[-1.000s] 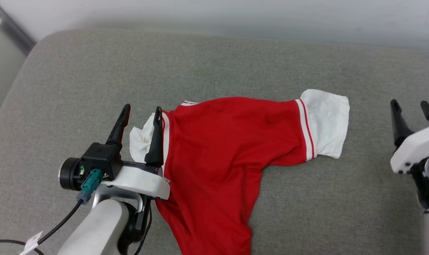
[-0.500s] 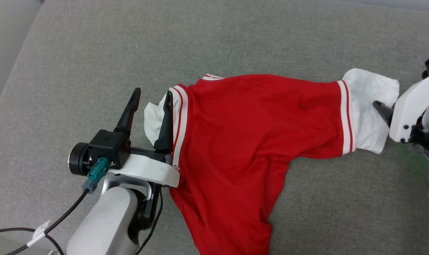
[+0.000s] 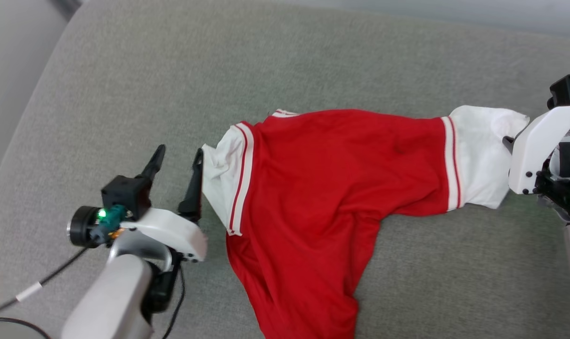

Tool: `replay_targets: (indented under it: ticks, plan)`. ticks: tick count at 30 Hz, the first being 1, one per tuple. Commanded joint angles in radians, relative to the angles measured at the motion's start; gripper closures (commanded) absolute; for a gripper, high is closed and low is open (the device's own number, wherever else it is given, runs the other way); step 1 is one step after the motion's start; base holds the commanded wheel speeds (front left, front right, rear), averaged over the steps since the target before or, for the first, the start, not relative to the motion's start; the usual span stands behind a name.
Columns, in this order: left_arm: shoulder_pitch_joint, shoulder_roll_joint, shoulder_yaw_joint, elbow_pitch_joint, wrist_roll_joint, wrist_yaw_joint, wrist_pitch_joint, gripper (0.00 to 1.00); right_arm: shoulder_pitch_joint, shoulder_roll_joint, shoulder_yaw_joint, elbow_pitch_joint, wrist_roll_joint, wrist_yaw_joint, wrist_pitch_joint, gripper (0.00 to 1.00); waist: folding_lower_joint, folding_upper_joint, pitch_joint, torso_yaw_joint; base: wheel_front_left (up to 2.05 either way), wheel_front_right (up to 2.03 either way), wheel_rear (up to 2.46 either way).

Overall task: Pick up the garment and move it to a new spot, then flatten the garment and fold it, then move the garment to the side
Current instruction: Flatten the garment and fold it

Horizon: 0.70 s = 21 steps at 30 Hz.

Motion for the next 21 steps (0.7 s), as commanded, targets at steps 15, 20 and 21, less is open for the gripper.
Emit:
replay_targets:
  ticks: [15,20,21]
  plan:
    - [0.003,0.285,0.035,-0.009,-0.242,-0.150,0.614,0.00,0.260,0.031,-0.066,-0.278,-0.036,0.000,-0.046,1.00,-0.0001,0.0000,-0.144,-0.218,0.00,0.00,0.00]
    - [-0.041,0.331,0.037,-0.015,-0.293,-0.171,0.745,0.00,0.307,0.071,-0.080,-0.364,-0.036,0.000,-0.033,1.00,-0.0001,0.0000,-0.077,-0.275,0.00,0.00,0.00]
    - [-0.056,0.335,0.037,-0.010,-0.298,-0.177,0.759,0.00,0.313,0.079,-0.082,-0.374,-0.034,0.000,-0.034,1.00,-0.0001,0.0000,-0.064,-0.284,0.00,0.00,0.00]
